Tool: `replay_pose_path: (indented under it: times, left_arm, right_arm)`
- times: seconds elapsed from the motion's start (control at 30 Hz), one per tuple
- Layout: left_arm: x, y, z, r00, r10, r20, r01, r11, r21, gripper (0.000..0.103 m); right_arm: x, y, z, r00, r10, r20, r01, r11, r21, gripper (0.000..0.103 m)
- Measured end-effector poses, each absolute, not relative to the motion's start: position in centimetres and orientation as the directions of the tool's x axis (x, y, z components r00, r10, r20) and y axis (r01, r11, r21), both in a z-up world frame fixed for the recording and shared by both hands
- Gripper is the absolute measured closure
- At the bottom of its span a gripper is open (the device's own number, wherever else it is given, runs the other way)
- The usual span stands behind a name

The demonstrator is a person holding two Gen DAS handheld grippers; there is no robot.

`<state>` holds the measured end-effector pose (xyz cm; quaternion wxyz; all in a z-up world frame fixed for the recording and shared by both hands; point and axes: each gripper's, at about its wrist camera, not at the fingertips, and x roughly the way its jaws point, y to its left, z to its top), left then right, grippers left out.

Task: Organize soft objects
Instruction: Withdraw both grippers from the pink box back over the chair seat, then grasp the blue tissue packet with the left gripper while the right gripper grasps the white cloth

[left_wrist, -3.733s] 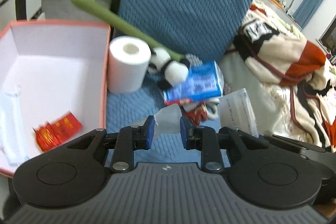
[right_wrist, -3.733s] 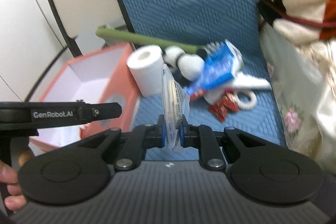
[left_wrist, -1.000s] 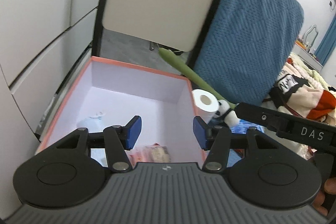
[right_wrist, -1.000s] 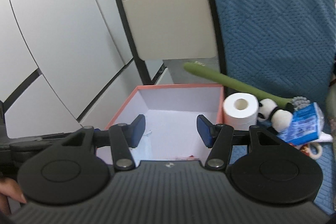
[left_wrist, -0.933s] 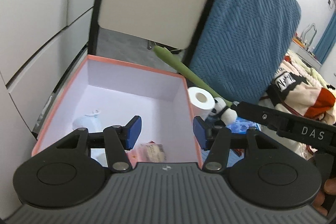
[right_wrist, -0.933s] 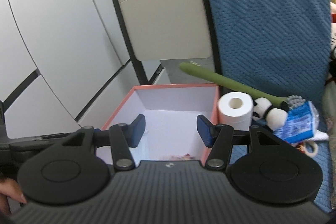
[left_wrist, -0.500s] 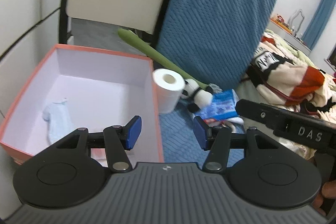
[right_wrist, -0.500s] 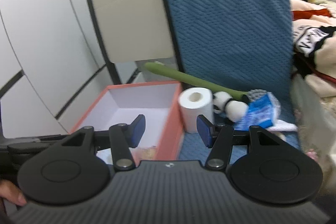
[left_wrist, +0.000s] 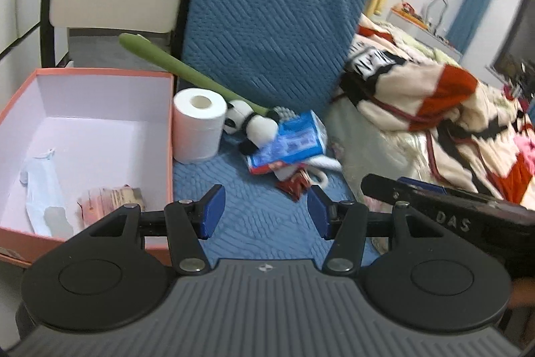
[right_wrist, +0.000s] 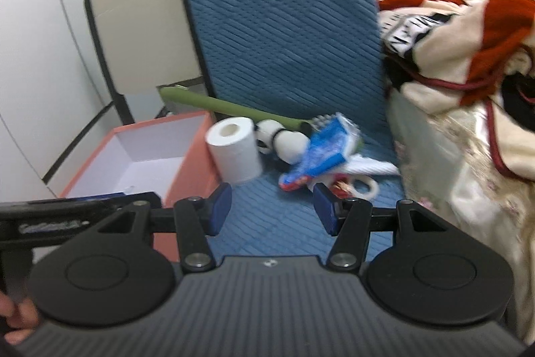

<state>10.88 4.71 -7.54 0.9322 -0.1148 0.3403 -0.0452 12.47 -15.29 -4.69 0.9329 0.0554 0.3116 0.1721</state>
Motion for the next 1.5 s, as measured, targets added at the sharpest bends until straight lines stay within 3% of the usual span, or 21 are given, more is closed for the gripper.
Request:
replay_pose_path:
  times: [0.53, 1.03, 1.23, 1.5]
  left_arm:
    - [9.9, -0.6, -10.9, 0.727, -0.171, -0.665, 0.082, 0.983, -0.163, 0.043]
    - [20.4, -3.4, -15.7, 0.672, -0.299, -0.678, 0.202, 0.954, -0.22, 0.043]
    - [25.3, -4.5, -16.5, 0.688, -0.264, -0.676, 0.282, 0.956, -0.086, 0.043]
    - [29.6, -2.8, -19.6, 0.667, -0.297, -0.683, 0.265, 0.952, -0.155, 0.043]
  right_arm:
    - [10.8, -21.2, -10.6, 0.765, 0.253, -0.593, -0.151, 0.965, 0.216, 0.046]
    - [15.1, -23.0, -12.7, 0.779, 0.17, -0.603, -0.053, 0.977, 0.207, 0.046]
    - [18.4, -24.1, -11.9, 0.786, 0.176, -0.593, 0.005, 0.957, 0.29, 0.046]
    - [23.6, -22.7, -12.0, 0.757, 0.187, -0.626, 0.02, 0.951, 0.308, 0.046]
